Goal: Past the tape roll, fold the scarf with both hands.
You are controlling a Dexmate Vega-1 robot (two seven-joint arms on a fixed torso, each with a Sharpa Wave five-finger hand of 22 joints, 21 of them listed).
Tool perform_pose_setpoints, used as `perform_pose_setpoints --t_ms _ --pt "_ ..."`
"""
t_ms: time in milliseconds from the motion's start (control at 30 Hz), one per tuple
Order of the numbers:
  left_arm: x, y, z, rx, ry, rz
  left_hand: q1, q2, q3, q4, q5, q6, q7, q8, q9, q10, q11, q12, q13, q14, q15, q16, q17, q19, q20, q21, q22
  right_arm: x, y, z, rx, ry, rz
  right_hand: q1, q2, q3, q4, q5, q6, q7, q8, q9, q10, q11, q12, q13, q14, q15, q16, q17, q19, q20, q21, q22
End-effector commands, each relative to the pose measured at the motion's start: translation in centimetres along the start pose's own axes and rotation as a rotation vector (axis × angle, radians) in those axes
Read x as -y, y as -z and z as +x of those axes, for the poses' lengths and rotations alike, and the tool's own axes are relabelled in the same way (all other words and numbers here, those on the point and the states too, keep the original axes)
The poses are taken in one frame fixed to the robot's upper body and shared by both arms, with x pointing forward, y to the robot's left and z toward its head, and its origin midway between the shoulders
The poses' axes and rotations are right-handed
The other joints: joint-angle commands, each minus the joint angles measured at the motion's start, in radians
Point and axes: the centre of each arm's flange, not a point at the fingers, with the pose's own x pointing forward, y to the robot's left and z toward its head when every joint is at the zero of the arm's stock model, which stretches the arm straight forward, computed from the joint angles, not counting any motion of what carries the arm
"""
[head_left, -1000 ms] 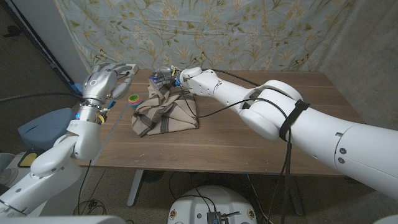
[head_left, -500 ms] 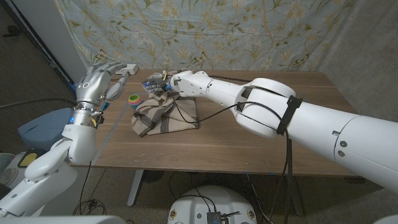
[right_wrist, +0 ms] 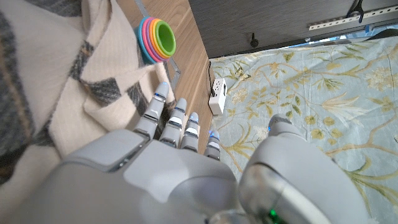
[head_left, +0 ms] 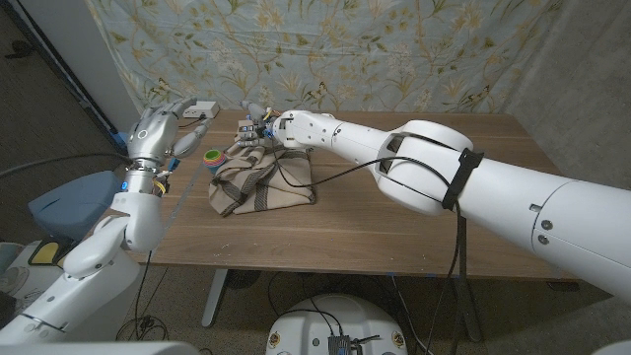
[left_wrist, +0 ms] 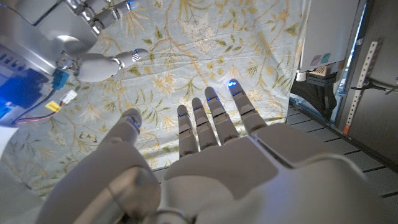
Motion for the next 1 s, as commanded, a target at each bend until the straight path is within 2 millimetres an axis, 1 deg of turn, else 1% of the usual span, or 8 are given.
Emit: perform_pose_setpoints --t_ms 33,67,167,267,333,433,600,1000 --pt "4.0 1.1 2.9 -0.244 0.110 0.001 -0.005 -0.018 -0.014 -0.014 0.004 0.013 0.033 0.014 0.004 0.025 0.026 0.014 0.006 0.058 0.007 0.014 -0.001 0.067 -0.014 0.030 0.006 5.6 -1.8 -0.9 0.022 0.089 -0.068 0.001 0.015 0.005 -0.003 0.008 0.037 0.016 0.012 -0.001 0.015 0.015 0.010 0.000 0.001 0.003 0.002 -0.004 0.012 0.002 -0.005 0.004" --pt "4.4 1.2 3.1 -0.260 0.111 0.005 -0.003 -0.022 -0.015 -0.017 0.005 0.015 0.036 0.015 0.004 0.039 0.039 0.020 0.007 0.062 0.005 0.014 -0.002 0.074 -0.016 0.033 0.006 6.1 -1.9 -0.9 0.028 0.090 -0.094 0.003 0.016 0.005 -0.005 0.008 0.045 0.020 0.014 -0.001 0.016 0.019 0.011 0.000 0.002 0.004 0.002 -0.006 0.013 0.000 -0.007 0.004" --pt "5.3 1.2 3.7 -0.267 0.116 0.005 0.014 -0.029 -0.015 -0.034 0.008 0.039 0.040 0.025 0.005 0.054 0.030 0.024 0.008 0.072 -0.004 0.013 -0.004 0.083 -0.020 0.038 0.007 7.3 -2.4 -1.2 0.053 0.092 -0.173 0.014 0.025 0.012 -0.016 0.008 0.082 0.041 0.022 0.000 0.033 0.029 0.016 0.000 0.010 0.002 0.007 -0.013 0.024 -0.011 -0.013 0.004" --pt "6.0 0.9 4.3 -0.262 0.117 0.009 0.042 -0.032 -0.014 -0.055 0.010 0.055 0.037 0.030 0.005 0.066 0.012 0.027 0.009 0.070 -0.015 0.009 -0.004 0.071 -0.026 0.035 0.007 9.2 -4.8 -1.8 0.110 0.139 -0.281 0.020 0.045 0.016 -0.035 0.003 0.162 0.081 0.034 0.001 0.120 0.065 0.042 0.003 0.049 0.024 0.029 -0.023 0.057 -0.034 -0.024 0.006" --pt "6.4 0.8 4.7 -0.256 0.108 0.012 0.060 -0.032 -0.015 -0.065 0.010 0.075 0.030 0.036 0.006 0.076 0.002 0.029 0.009 0.066 -0.021 0.006 -0.004 0.064 -0.025 0.033 0.006 10.6 -5.5 -2.3 0.136 0.149 -0.302 0.024 0.054 0.019 -0.043 0.001 0.206 0.097 0.044 0.002 0.144 0.073 0.048 0.005 0.072 0.028 0.042 -0.023 0.070 -0.036 -0.028 0.007" --pt "6.9 0.7 5.3 -0.262 0.094 -0.002 0.087 -0.036 -0.017 -0.077 0.010 0.104 0.025 0.044 0.006 0.099 -0.013 0.036 0.010 0.074 -0.036 0.008 -0.003 0.064 -0.029 0.034 0.006 11.8 -5.8 -2.7 0.178 0.120 -0.298 0.030 0.060 0.021 -0.052 0.000 0.246 0.104 0.053 0.002 0.165 0.075 0.053 0.006 0.082 0.025 0.048 -0.023 0.084 -0.041 -0.030 0.007" --pt "7.8 0.5 6.6 -0.291 0.101 -0.061 0.105 -0.052 -0.028 -0.083 0.009 0.129 0.025 0.049 0.007 0.117 -0.021 0.040 0.010 0.084 -0.043 0.011 -0.003 0.070 -0.031 0.036 0.005 12.9 -5.9 -3.9 0.253 -0.066 -0.314 0.039 0.071 0.024 -0.071 -0.003 0.329 0.114 0.071 0.002 0.209 0.082 0.063 0.008 0.096 0.022 0.059 -0.024 0.101 -0.042 -0.037 0.008" --pt "11.1 -1.1 9.6 -0.343 0.165 -0.084 0.099 -0.119 -0.072 -0.076 0.017 0.136 0.035 0.040 0.007 0.123 -0.006 0.035 0.010 0.088 -0.021 0.005 -0.005 0.095 -0.035 0.045 0.002 13.5 -6.5 -6.9 0.415 -0.341 -0.382 0.034 0.076 0.021 -0.079 -0.006 0.398 0.138 0.083 0.002 0.226 0.085 0.063 0.009 0.099 0.022 0.064 -0.022 0.106 -0.042 -0.047 0.008"
